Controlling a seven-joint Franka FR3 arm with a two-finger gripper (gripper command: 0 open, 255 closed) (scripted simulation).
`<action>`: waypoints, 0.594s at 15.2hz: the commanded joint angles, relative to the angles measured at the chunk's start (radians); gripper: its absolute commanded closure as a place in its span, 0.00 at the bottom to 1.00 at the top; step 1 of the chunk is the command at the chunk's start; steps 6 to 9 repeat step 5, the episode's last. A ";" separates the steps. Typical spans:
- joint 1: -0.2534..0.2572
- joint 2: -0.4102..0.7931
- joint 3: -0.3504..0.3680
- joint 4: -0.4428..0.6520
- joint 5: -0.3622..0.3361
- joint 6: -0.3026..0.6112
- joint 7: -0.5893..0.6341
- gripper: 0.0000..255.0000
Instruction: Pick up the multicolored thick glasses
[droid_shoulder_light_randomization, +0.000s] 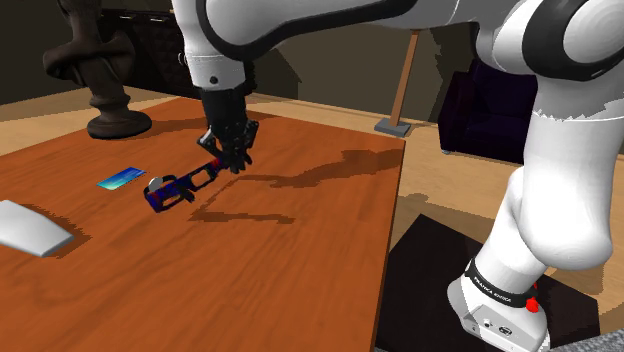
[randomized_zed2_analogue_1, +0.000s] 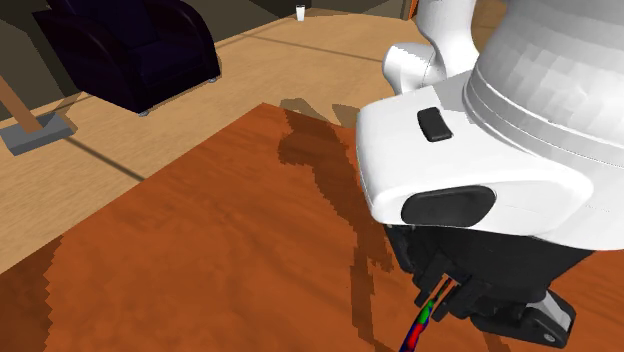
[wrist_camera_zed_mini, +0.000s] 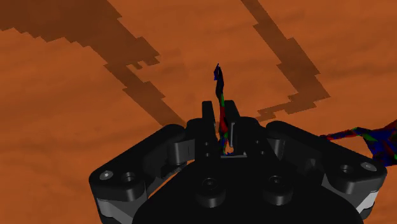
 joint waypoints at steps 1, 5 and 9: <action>0.001 0.001 0.000 0.028 0.000 -0.027 -0.002 1.00; 0.002 0.003 0.001 0.059 0.000 -0.057 -0.001 1.00; 0.002 0.003 0.001 0.059 0.000 -0.057 -0.001 1.00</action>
